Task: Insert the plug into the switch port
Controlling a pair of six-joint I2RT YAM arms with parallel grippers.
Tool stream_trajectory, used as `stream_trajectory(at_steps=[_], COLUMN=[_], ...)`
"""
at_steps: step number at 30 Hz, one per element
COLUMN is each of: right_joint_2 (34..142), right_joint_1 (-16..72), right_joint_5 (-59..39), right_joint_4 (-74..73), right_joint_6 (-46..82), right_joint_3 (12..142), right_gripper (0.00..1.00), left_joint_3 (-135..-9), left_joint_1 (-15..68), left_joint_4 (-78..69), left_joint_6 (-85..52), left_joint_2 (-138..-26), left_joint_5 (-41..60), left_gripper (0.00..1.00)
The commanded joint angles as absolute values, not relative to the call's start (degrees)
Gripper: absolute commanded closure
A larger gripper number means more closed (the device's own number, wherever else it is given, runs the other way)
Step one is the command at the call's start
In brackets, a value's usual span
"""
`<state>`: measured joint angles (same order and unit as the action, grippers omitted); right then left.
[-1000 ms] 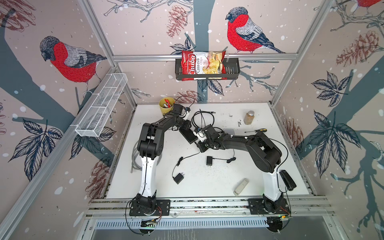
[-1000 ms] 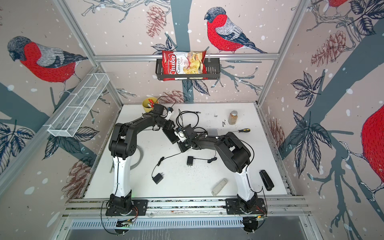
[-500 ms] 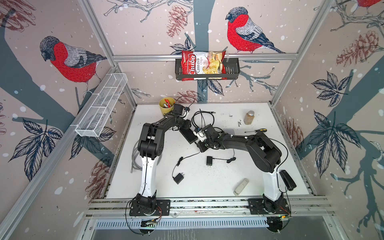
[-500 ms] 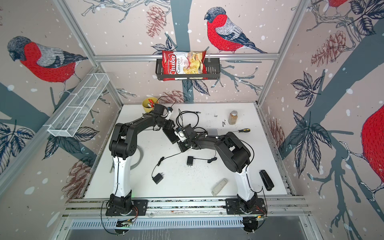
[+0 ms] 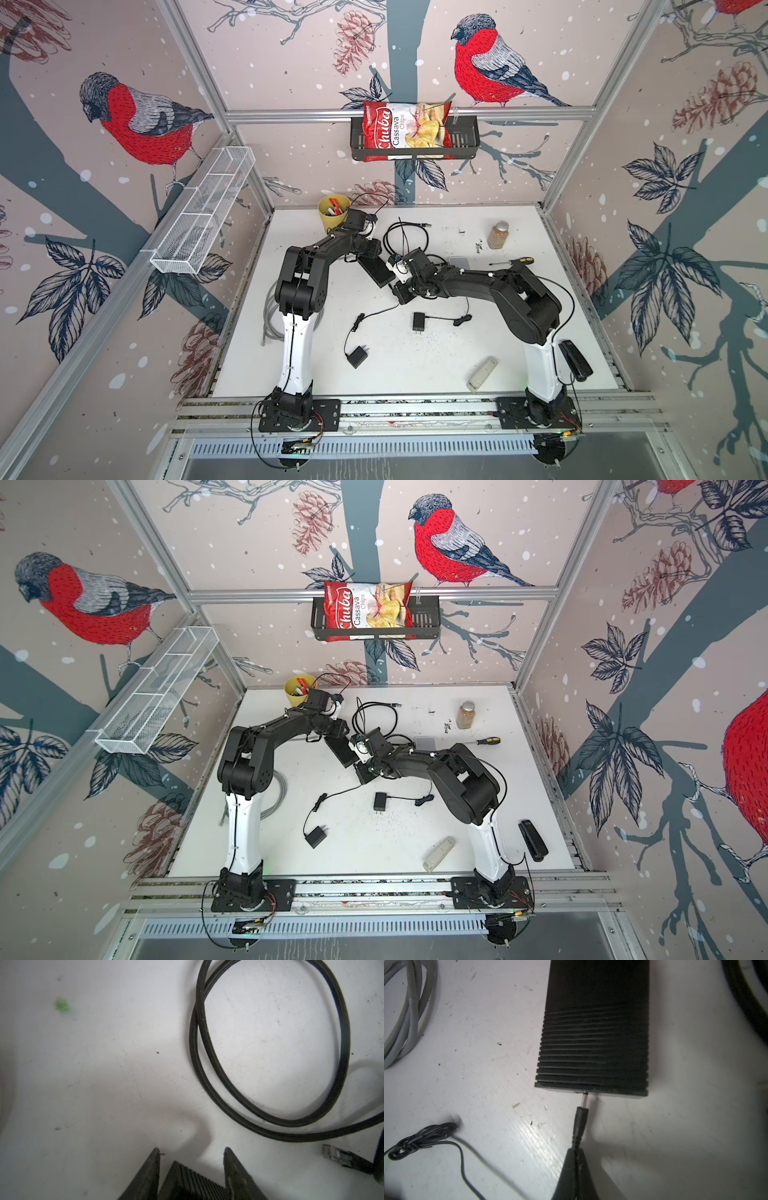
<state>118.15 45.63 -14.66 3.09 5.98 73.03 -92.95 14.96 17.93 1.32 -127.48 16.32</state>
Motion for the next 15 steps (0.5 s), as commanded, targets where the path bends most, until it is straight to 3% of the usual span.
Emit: stream_trajectory(at_steps=[1, 15], right_joint_2=[118.16, 118.84], right_joint_1=[45.56, 45.35], right_joint_5=[-13.54, -12.88], right_joint_4=[-2.45, -1.17], right_joint_6=[6.85, 6.91], right_joint_3=[73.61, 76.02], right_gripper=[0.99, 0.99], left_joint_3=[-91.65, -91.43], left_joint_1=[15.67, 17.05], left_joint_4=[22.91, 23.47], left_joint_6=[-0.2, 4.2], left_joint_2=[-127.08, -127.23], left_joint_5=[19.62, 21.2], left_gripper=[0.53, 0.56])
